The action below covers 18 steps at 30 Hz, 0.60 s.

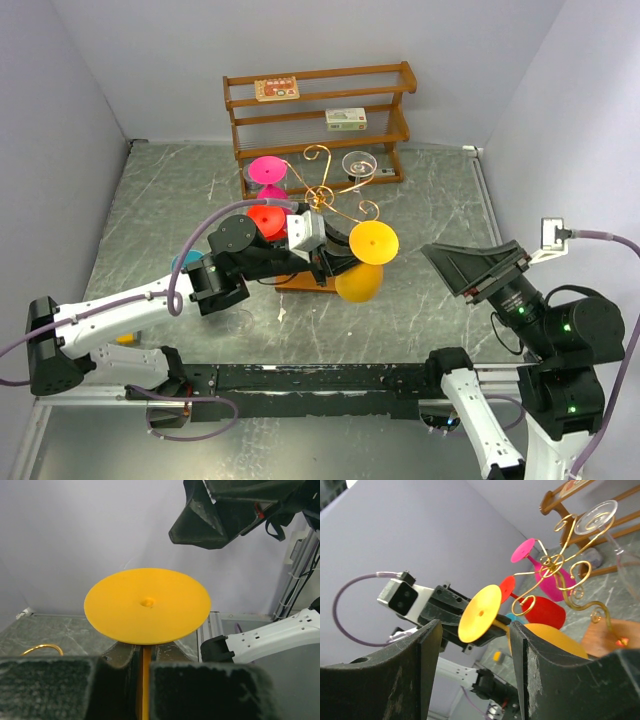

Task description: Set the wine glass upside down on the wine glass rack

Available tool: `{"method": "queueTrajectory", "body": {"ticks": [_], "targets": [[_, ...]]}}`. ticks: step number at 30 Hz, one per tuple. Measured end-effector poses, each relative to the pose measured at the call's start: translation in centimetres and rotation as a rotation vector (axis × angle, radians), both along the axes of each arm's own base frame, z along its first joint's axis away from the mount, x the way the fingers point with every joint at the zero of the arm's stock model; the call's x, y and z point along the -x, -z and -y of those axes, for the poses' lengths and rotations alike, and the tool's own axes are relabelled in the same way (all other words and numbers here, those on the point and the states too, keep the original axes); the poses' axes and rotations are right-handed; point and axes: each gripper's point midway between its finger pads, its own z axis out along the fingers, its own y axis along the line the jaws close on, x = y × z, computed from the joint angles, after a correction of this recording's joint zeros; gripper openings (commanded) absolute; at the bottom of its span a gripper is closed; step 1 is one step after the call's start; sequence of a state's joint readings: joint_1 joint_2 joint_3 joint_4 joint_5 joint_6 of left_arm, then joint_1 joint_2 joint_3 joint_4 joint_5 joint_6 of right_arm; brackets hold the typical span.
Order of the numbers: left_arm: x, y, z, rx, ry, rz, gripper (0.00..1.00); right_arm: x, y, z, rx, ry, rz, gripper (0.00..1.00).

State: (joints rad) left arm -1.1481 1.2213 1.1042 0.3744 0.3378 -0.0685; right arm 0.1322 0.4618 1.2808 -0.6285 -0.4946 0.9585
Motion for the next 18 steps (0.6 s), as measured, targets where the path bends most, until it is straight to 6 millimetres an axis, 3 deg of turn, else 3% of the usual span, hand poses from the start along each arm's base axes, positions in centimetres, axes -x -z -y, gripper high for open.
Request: {"method": "queueTrajectory", "body": {"ticks": [12,18], "targets": [[-0.4,-0.2,0.8,0.013,-0.003,0.051,0.07,0.8,-0.5,-0.8,-0.065,-0.067,-0.037,0.54],[-0.7,-0.3,1.5,0.016,-0.001,0.058,0.07,-1.0,3.2,-2.3,-0.075,-0.162,-0.194,0.42]]}}
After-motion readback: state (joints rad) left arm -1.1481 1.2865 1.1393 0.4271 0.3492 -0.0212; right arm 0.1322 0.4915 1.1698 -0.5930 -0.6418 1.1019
